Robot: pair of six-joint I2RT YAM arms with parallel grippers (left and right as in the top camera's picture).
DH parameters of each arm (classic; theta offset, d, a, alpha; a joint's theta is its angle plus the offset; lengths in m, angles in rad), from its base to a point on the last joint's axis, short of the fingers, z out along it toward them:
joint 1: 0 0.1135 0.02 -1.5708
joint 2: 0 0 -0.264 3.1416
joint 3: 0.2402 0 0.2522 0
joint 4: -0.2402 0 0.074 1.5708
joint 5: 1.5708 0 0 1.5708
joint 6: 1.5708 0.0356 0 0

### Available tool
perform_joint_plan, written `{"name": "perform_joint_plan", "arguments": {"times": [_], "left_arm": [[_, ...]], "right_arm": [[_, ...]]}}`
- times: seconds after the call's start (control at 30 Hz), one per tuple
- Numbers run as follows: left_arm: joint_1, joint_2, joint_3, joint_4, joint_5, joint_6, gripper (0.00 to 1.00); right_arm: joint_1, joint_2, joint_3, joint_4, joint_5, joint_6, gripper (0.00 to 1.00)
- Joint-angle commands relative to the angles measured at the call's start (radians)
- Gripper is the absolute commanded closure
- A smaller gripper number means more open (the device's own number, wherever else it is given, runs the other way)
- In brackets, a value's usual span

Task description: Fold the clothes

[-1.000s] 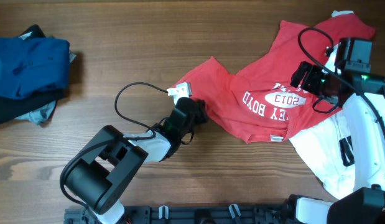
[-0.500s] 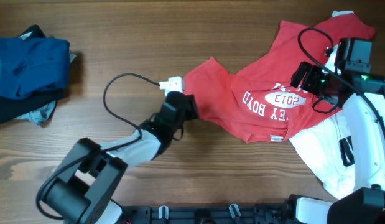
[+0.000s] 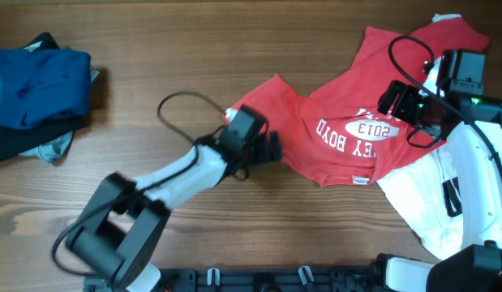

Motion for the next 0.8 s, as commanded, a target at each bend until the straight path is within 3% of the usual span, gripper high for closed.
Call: {"name": "perform_joint_plan", "arguments": {"times": [0.0, 0.27, 0.33, 0.37, 0.43, 0.6, 0.7, 0.77], "left_arm": [[0.000, 0.109, 0.138, -0.029, -0.003, 0.080, 0.00], [-0.004, 0.160, 0.138, -0.036, -0.002, 0.080, 0.02], [-0.006, 0.160, 0.138, -0.066, -0.002, 0.080, 0.27], [-0.012, 0.160, 0.138, -0.077, -0.002, 0.080, 0.48], [-0.022, 0.160, 0.138, -0.069, -0.003, 0.080, 0.69], [-0.025, 0.162, 0.138, -0.064, -0.037, 0.081, 0.95], [-0.023, 0.161, 0.138, -0.043, -0.057, 0.089, 0.96], [0.001, 0.129, 0.149, -0.019, -0.060, 0.182, 0.96]], "right_arm": [[0.001, -0.006, 0.002, -0.004, -0.015, 0.008, 0.00], [0.001, -0.006, 0.002, -0.013, -0.015, 0.008, 0.01], [0.001, -0.006, 0.002, -0.013, -0.015, 0.008, 0.00], [0.001, -0.006, 0.002, -0.013, -0.015, 0.008, 0.00], [0.001, -0.006, 0.002, -0.014, -0.015, 0.008, 0.00], [0.001, -0.006, 0.002, -0.014, -0.015, 0.008, 0.00], [0.001, -0.006, 0.002, -0.015, -0.015, 0.008, 0.00], [0.001, -0.006, 0.002, -0.026, -0.015, 0.007, 0.00]]}}
